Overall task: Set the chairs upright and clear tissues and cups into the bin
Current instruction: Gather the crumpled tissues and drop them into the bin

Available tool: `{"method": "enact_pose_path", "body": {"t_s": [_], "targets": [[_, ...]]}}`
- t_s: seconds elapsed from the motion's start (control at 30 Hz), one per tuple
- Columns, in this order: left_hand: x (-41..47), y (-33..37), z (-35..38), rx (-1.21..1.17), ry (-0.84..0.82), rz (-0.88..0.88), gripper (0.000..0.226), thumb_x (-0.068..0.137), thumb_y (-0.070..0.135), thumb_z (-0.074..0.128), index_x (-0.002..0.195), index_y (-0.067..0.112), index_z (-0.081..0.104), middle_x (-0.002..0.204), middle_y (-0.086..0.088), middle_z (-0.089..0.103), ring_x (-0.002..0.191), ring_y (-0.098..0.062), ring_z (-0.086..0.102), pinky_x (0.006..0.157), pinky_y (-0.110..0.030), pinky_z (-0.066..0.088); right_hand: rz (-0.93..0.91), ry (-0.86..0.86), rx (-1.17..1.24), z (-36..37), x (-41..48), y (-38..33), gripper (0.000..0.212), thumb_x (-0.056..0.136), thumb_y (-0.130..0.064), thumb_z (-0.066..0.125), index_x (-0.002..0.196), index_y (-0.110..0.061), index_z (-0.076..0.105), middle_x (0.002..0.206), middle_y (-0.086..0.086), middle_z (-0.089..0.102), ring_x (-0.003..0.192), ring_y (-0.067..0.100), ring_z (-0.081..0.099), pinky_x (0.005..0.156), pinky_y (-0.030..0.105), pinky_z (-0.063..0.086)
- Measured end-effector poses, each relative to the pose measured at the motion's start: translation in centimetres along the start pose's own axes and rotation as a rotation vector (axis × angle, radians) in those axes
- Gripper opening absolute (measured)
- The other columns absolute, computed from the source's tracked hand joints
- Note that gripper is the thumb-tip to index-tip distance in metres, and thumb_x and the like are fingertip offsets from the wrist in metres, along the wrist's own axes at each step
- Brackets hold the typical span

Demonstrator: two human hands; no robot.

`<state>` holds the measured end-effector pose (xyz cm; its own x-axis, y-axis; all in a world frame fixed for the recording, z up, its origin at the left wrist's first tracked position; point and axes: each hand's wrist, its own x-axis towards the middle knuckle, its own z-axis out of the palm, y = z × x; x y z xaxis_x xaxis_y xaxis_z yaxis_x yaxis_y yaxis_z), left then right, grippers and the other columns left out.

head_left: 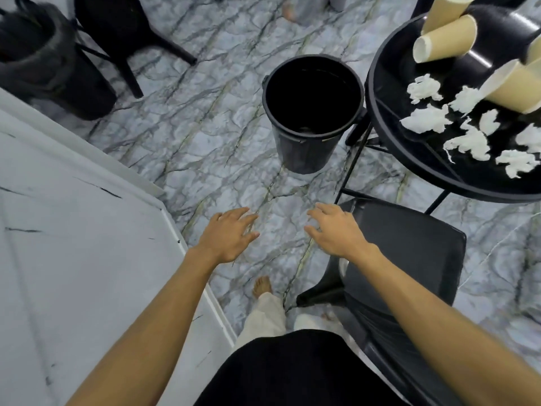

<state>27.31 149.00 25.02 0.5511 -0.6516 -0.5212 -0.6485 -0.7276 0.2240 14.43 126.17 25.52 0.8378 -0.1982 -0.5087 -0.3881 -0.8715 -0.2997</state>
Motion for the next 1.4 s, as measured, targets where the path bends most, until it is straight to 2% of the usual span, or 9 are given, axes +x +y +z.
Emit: {"method": "enact_pose_path", "body": {"t_s": [0.23, 0.53, 0.77, 1.0, 1.17, 1.4], "targets": [[5.4, -3.0, -4.5, 0.065, -0.029, 0.094, 0.055, 0.101, 0.052, 0.033, 0.151, 0.029, 0.032, 0.161, 0.002, 0.024, 0.147, -0.020, 0.023, 0.118, -0.044, 0.018, 0.105, 0.072, 0.105, -0.9, 3.4, -1.1, 0.049, 0.102, -0.045, 0.039, 0.142, -0.019, 0.045, 0.157, 0.007, 0.032, 0.145, 0.026, 0.026, 0.112, 0.050, 0.027], [14.0, 0.6, -9.2, 0.134, -0.074, 0.300, 0.055, 0.101, 0.050, 0.036, 0.151, 0.029, 0.032, 0.161, 0.004, 0.024, 0.148, -0.018, 0.022, 0.118, -0.042, 0.016, 0.265, 0.221, 0.252, -3.7, 6.0, 2.5, 0.046, 0.101, -0.044, 0.040, 0.140, -0.022, 0.048, 0.158, 0.006, 0.032, 0.146, 0.026, 0.025, 0.112, 0.049, 0.029], [22.5, 7.1, -13.2, 0.202, -0.096, 0.472, 0.054, 0.101, 0.049, 0.037, 0.151, 0.027, 0.034, 0.161, 0.003, 0.025, 0.147, -0.018, 0.024, 0.117, -0.043, 0.019, 0.444, 0.329, 0.387, -7.0, 6.2, 8.2, 0.046, 0.101, -0.044, 0.042, 0.141, -0.020, 0.048, 0.157, 0.005, 0.034, 0.146, 0.024, 0.026, 0.112, 0.045, 0.029], [28.9, 16.1, -17.2, 0.234, 0.024, 0.658, 0.052, 0.100, 0.046, 0.040, 0.148, 0.025, 0.041, 0.156, 0.003, 0.035, 0.144, -0.017, 0.031, 0.115, -0.042, 0.026, 0.569, 0.484, 0.472, -10.9, 5.2, 14.0, 0.044, 0.101, -0.040, 0.045, 0.139, -0.018, 0.051, 0.154, 0.004, 0.040, 0.144, 0.022, 0.030, 0.114, 0.045, 0.032], [31.5, 21.8, -18.4, 0.203, 0.028, 0.815, 0.051, 0.100, 0.045, 0.043, 0.147, 0.026, 0.041, 0.155, 0.002, 0.037, 0.143, -0.018, 0.033, 0.115, -0.040, 0.026, 0.649, 0.649, 0.502, -12.9, 4.9, 16.8, 0.039, 0.100, -0.035, 0.049, 0.133, -0.016, 0.058, 0.147, 0.004, 0.049, 0.139, 0.021, 0.039, 0.113, 0.040, 0.032], [35.1, 26.9, -18.6, 0.187, 0.052, 0.961, 0.053, 0.099, 0.042, 0.047, 0.148, 0.027, 0.037, 0.156, -0.002, 0.034, 0.143, -0.021, 0.031, 0.114, -0.042, 0.028, 0.752, 0.806, 0.474, -13.4, 5.9, 19.8, 0.036, 0.095, -0.032, 0.051, 0.125, -0.015, 0.061, 0.141, 0.006, 0.053, 0.132, 0.026, 0.046, 0.104, 0.050, 0.041]]}}
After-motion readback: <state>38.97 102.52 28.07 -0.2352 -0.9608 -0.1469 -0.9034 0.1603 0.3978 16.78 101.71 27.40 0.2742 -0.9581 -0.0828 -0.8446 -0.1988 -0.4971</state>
